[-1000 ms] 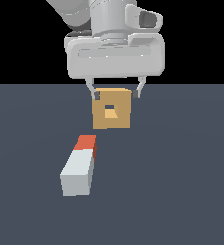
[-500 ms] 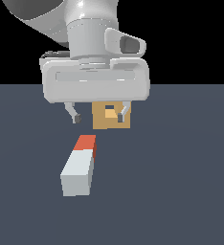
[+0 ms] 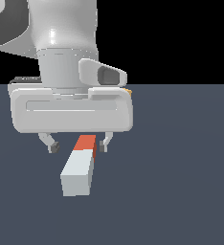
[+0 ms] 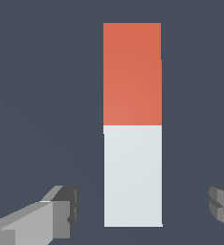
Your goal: Insert the peg into the horizontal hole in a box.
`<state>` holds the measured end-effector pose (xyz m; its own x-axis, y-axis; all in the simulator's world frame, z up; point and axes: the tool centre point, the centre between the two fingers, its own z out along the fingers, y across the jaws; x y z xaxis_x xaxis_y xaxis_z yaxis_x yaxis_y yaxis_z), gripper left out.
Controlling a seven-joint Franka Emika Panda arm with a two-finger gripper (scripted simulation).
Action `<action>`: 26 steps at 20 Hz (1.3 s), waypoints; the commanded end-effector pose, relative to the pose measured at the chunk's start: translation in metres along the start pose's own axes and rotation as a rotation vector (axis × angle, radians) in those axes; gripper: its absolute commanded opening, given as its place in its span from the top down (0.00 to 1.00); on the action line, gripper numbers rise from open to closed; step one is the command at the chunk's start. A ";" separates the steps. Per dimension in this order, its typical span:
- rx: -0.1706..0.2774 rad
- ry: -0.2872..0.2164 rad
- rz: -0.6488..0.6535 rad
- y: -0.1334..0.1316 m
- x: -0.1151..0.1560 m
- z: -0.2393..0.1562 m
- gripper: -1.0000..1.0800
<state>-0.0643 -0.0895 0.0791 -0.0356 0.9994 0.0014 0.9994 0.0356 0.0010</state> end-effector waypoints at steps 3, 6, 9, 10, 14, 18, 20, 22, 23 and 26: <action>0.001 -0.001 -0.006 -0.003 -0.005 0.005 0.04; 0.002 -0.001 -0.003 -0.003 -0.004 0.006 0.04; 0.002 -0.001 -0.003 -0.003 -0.005 0.012 0.04; 0.002 -0.001 -0.003 -0.003 -0.005 0.015 0.04; 0.001 -0.001 -0.004 -0.004 -0.005 0.034 0.04; 0.001 -0.001 -0.005 -0.004 -0.005 0.049 0.04; 0.001 -0.001 -0.005 -0.004 -0.006 0.054 0.04; 0.001 -0.001 -0.005 -0.003 -0.006 0.056 0.04; 0.001 -0.001 -0.005 -0.003 -0.006 0.056 0.04; 0.001 -0.001 -0.005 -0.003 -0.006 0.056 1.00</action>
<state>-0.0673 -0.0952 0.0239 -0.0406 0.9992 0.0002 0.9992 0.0406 0.0000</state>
